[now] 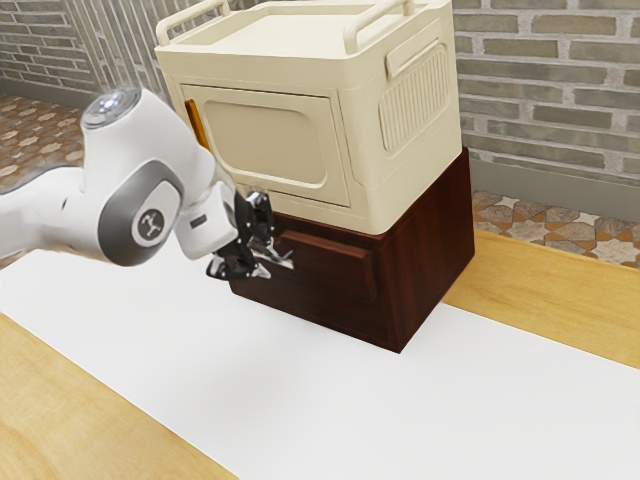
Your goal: Pull the drawer handle with one arm to open the drawer
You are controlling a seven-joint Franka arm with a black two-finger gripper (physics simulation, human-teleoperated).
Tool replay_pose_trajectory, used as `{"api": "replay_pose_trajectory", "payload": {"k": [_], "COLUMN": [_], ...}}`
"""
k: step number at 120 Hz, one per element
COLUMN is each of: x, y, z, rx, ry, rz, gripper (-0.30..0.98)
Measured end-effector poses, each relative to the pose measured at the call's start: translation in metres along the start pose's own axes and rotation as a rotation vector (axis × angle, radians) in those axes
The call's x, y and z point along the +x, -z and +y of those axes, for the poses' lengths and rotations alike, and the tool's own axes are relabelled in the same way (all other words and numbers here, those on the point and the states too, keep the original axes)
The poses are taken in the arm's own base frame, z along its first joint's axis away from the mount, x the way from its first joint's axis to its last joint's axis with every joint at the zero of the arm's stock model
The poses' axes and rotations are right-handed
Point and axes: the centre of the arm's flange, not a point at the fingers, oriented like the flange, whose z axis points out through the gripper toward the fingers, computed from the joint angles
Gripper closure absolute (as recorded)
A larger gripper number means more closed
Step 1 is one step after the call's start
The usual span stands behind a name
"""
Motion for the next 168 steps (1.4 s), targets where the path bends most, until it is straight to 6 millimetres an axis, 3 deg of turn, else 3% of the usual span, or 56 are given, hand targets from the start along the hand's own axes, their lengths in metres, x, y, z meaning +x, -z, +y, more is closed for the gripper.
{"api": "replay_pose_trajectory", "payload": {"k": [91, 168], "x": [0.002, -0.005], "y": [0.021, 0.031], "z": [0.034, 0.051], "rx": [0.004, 0.011], "ry": [0.020, 0.042], "rz": [-0.007, -0.017], "gripper": [0.61, 0.59]}}
